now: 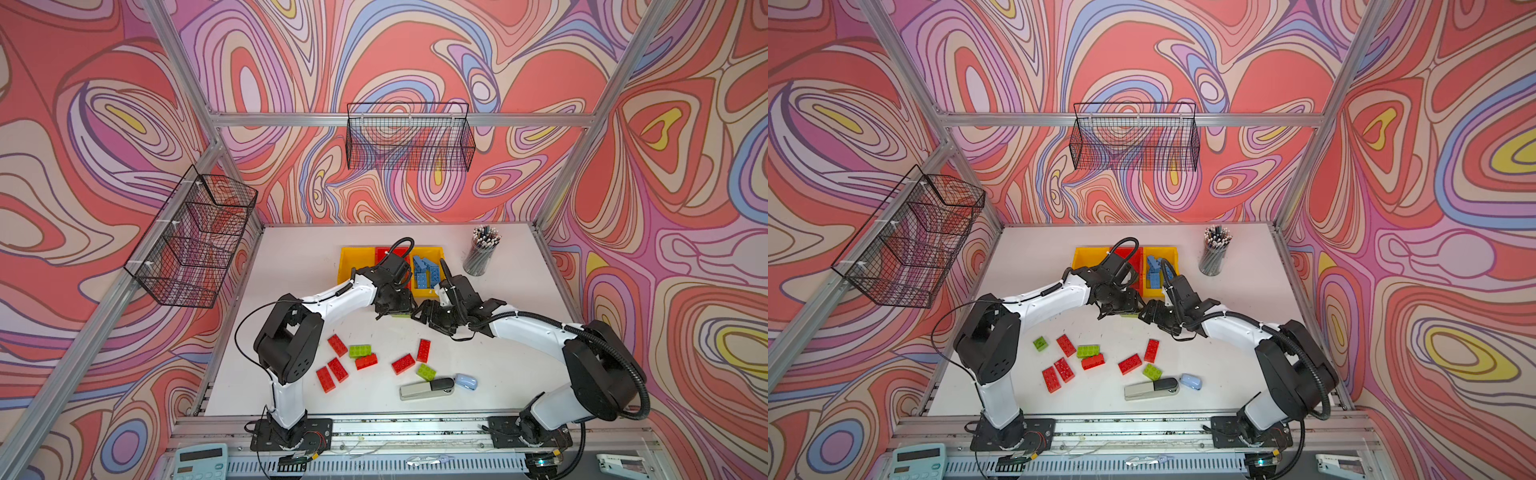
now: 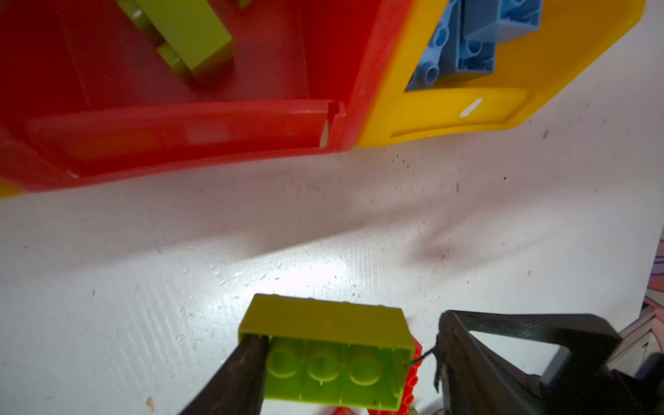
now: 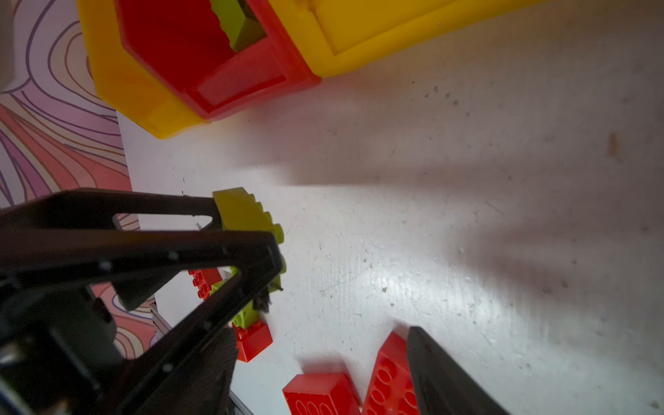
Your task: Sort the legos into containers by color
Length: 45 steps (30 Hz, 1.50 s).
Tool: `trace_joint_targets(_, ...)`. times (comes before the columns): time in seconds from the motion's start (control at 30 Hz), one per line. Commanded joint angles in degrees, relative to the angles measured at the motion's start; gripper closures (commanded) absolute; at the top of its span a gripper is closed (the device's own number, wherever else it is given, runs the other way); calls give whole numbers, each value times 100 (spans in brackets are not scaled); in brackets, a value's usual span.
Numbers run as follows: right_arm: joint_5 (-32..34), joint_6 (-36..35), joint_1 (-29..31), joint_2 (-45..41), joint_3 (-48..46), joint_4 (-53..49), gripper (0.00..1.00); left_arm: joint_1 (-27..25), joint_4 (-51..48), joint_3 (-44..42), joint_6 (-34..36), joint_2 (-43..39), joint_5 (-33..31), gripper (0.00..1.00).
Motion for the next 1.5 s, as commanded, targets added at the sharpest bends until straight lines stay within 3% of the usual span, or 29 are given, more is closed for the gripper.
trace_joint_targets(0.0, 308, 274, 0, 52, -65, 767, 22, -56, -638, 237, 63, 57, 298, 40)
trace_joint_targets(0.37, 322, 329, 111, 193, -95, 1305, 22, -49, -953, 420, 196, 355, 504, 40)
trace_joint_targets(0.9, 530, 618, 192, 755, -93, 1991, 24, -56, -940, 303, -136, 568, 976, 43)
trace_joint_targets(1.23, 679, 230, 219, 738, 166, 1298, 24, -52, -1104, 346, -112, 401, 840, 41)
trace_joint_targets(1.47, 1194, -882, 380, 856, 1030, -177, 20, 369, -1138, -526, -288, -470, 230, 43)
